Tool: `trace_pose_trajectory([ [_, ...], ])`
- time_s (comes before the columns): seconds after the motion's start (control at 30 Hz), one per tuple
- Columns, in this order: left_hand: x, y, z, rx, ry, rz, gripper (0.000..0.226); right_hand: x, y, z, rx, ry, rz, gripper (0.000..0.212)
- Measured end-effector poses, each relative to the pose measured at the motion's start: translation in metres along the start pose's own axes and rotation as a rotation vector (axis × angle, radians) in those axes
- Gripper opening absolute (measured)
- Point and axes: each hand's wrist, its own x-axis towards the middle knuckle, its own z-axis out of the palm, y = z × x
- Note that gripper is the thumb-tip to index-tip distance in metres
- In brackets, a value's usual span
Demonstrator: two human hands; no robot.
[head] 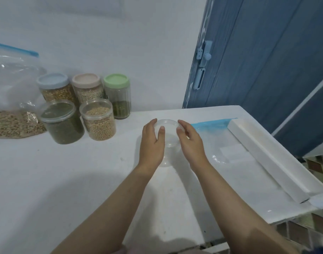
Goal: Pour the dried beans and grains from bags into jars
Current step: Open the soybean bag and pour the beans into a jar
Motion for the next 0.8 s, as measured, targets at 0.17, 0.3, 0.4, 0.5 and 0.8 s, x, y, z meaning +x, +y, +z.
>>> trace_pose_trajectory([
  [0.17,-0.003,-0.01,-0.002,-0.247,-0.052,-0.172,0.041,-0.004,0.013,0.018,0.315,-0.024,0.15,0.025],
  [0.3,-0.007,-0.01,-0.003,-0.365,-0.063,-0.242,0.032,-0.006,0.014,0.028,0.417,0.034,0.12,0.023],
  [0.4,-0.012,-0.011,-0.006,-0.369,-0.03,-0.228,0.03,-0.013,0.014,0.031,0.434,0.027,0.124,0.022],
  [0.5,-0.025,-0.019,-0.017,-0.338,0.039,-0.18,0.025,-0.028,0.013,0.037,0.441,0.01,0.128,0.021],
  [0.8,-0.08,-0.03,-0.078,-0.425,0.045,-0.16,0.026,-0.104,0.009,0.069,0.45,-0.055,0.087,0.022],
])
